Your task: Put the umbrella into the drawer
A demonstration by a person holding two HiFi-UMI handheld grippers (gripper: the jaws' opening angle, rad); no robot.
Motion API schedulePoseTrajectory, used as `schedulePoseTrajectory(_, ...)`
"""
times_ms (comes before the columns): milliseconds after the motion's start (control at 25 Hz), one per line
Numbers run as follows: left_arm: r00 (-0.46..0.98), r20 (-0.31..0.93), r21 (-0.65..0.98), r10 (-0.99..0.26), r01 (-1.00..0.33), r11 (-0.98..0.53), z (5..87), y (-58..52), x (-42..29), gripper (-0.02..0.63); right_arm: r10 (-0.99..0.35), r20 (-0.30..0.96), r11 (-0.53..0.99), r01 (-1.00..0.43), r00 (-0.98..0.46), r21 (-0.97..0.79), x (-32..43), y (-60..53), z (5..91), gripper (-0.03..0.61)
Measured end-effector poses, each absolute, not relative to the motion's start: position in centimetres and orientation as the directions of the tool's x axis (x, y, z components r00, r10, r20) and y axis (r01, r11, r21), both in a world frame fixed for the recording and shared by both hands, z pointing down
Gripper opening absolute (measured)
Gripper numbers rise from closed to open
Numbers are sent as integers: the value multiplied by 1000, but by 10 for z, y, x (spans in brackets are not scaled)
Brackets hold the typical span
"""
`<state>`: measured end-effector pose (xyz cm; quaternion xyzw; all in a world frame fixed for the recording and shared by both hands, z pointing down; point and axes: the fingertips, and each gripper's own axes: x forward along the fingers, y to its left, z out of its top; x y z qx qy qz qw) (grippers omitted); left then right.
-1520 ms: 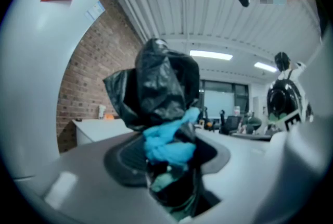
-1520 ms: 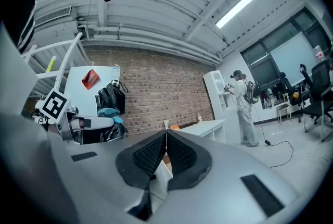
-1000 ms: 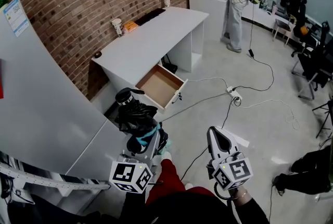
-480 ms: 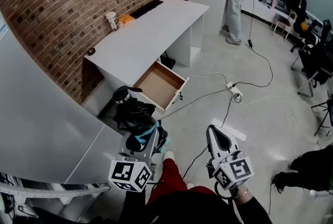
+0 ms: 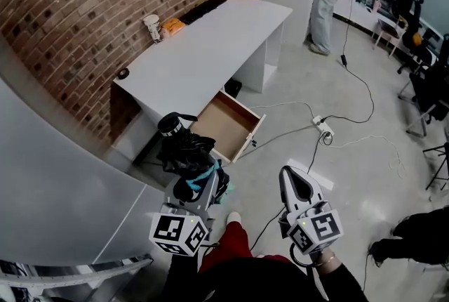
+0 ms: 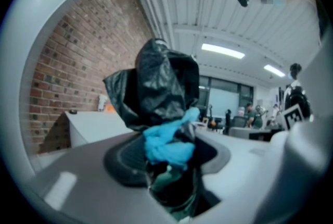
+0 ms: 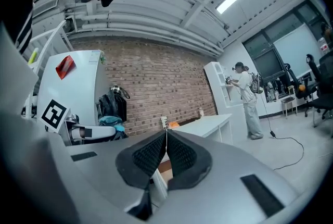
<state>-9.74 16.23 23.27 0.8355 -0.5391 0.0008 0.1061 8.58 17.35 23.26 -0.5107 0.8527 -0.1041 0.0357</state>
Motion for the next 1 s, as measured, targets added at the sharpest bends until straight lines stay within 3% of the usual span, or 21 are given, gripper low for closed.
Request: schedulePoseTrajectory(1000, 534, 176, 209, -827, -841, -499, 261, 28, -152, 215, -913, 98, 370, -906, -395, -205, 13, 51, 250, 7)
